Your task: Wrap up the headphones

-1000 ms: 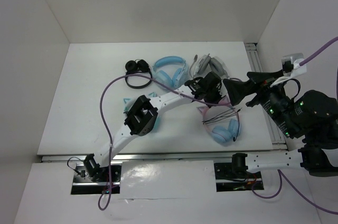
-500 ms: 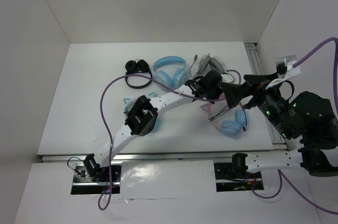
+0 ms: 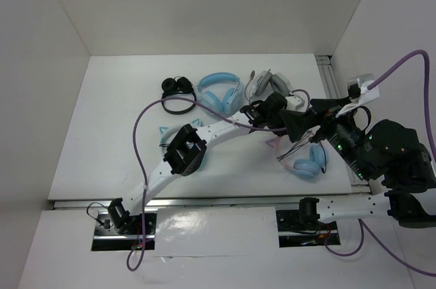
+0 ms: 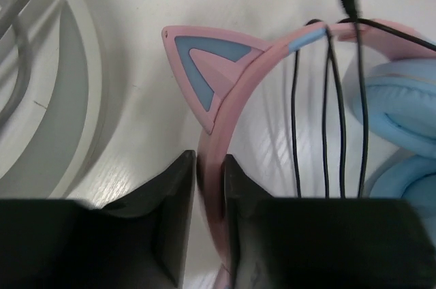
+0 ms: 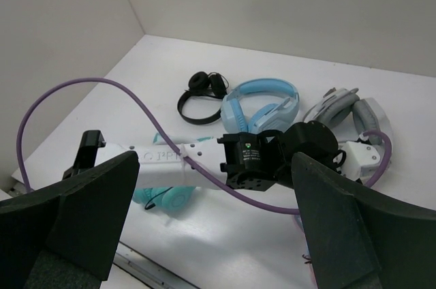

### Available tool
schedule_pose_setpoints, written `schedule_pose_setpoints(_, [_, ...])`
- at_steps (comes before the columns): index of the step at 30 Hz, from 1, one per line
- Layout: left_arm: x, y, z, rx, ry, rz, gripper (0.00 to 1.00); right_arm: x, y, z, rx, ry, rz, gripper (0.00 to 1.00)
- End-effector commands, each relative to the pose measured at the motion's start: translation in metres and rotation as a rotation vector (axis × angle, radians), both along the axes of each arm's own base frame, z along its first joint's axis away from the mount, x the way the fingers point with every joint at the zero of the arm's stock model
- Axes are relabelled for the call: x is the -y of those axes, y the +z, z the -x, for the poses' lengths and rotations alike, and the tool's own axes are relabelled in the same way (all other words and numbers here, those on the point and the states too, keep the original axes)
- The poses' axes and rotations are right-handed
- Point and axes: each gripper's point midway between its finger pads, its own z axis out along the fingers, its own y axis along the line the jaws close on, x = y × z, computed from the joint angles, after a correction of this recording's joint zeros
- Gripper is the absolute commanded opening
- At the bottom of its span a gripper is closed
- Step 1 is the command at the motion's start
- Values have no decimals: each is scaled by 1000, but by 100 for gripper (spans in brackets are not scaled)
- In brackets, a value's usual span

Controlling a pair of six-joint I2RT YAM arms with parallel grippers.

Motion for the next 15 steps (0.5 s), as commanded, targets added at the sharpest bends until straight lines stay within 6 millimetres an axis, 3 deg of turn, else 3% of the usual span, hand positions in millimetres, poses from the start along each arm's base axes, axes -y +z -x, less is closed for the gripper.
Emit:
schedule_pose_setpoints(1, [24, 36, 5, 1, -39, 141, 34, 2, 0, 0, -3, -3, -13, 100])
schedule_pose_setpoints(2, [24, 43, 7, 3, -49, 153, 49, 2, 0, 0, -3, -3, -13, 100])
schedule_pose_setpoints(3, [24, 65, 7, 22, -50, 178, 56, 2, 0, 0, -3, -3, -13, 100])
schedule_pose_setpoints(4, [22, 71, 8, 23, -50, 180, 99, 2, 0, 0, -3, -3, -13, 100])
schedule_pose_setpoints(7, [16, 97, 8, 56, -33, 206, 99, -2, -1, -1, -5, -3, -4, 100])
schedule_pose_setpoints(10, [-2, 143, -1, 101, 2, 248, 99, -2, 2, 1, -4, 8, -13, 100])
schedule_pose_setpoints(13, [-30, 167, -17, 142, 94, 238, 99, -2, 8, 3, -1, 31, -31, 100])
schedule_pose_setpoints(14, [-43, 159, -17, 144, 138, 200, 99, -1, 11, 4, -3, 31, -48, 100])
schedule_pose_setpoints(15, [-67, 199, -27, 220, 254, 207, 99, -1, 14, 5, -2, 41, -57, 100])
